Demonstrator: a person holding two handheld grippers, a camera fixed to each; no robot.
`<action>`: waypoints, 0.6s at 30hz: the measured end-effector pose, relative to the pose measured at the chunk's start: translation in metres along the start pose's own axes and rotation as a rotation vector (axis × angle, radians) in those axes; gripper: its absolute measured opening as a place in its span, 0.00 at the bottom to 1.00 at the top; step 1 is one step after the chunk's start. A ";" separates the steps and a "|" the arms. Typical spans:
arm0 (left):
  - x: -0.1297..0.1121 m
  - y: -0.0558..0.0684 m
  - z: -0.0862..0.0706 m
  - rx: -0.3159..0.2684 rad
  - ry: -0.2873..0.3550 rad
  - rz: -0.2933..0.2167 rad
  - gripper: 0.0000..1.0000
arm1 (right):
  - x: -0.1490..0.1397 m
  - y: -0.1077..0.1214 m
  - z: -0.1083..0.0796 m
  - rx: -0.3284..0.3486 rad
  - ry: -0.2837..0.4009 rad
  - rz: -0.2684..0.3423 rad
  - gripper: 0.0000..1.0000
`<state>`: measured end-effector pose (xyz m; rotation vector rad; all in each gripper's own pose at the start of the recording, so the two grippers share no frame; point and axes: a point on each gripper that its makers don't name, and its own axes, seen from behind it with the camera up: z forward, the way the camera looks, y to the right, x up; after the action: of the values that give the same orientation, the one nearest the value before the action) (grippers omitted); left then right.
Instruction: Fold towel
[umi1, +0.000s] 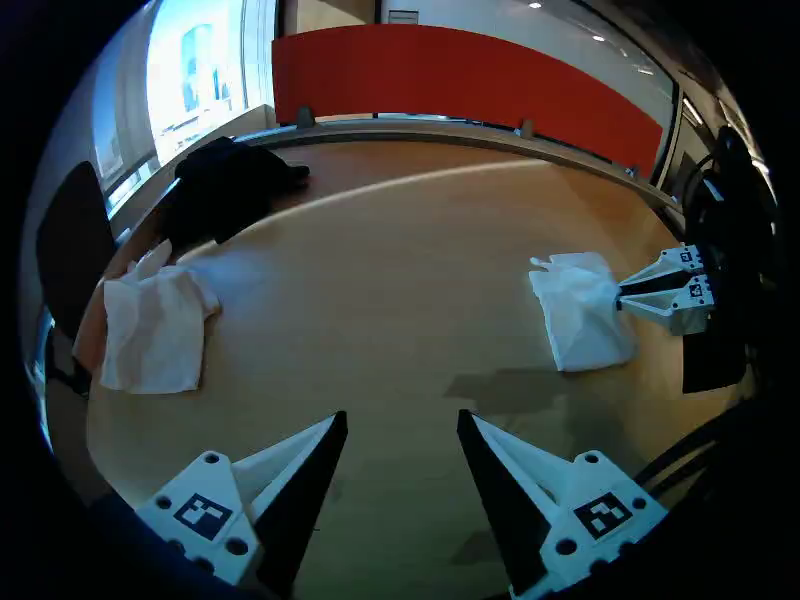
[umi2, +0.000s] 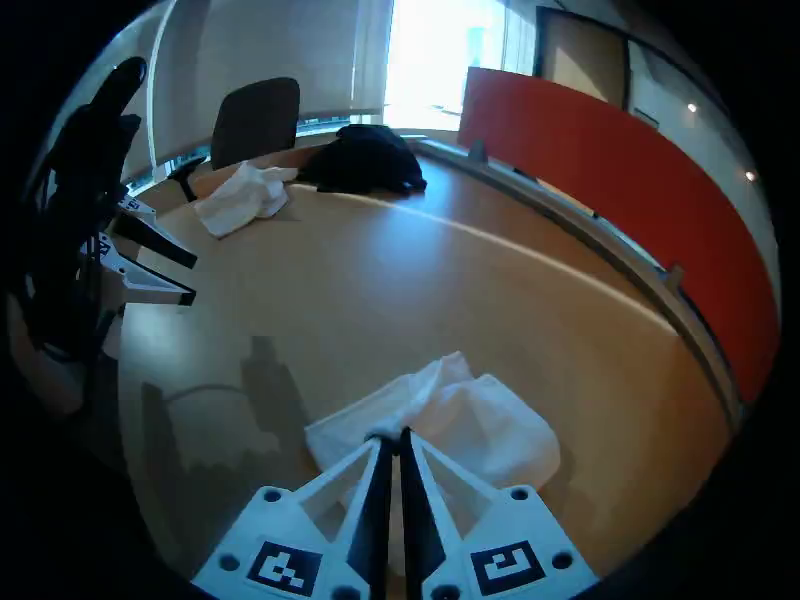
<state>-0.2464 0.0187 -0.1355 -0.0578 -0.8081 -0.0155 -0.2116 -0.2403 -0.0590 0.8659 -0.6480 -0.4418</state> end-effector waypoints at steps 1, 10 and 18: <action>0.000 0.000 0.000 0.000 0.000 0.001 0.81 | 0.000 0.000 0.000 0.001 0.000 0.001 0.07; 0.003 0.001 0.002 -0.003 0.001 0.005 0.81 | -0.004 -0.002 -0.007 0.013 0.000 0.004 0.65; 0.003 0.002 0.002 -0.004 0.001 0.008 0.81 | -0.017 0.004 -0.014 -0.009 -0.011 0.031 0.73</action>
<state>-0.2455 0.0212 -0.1323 -0.0650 -0.8070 -0.0099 -0.2138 -0.2203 -0.0678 0.8448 -0.6685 -0.4217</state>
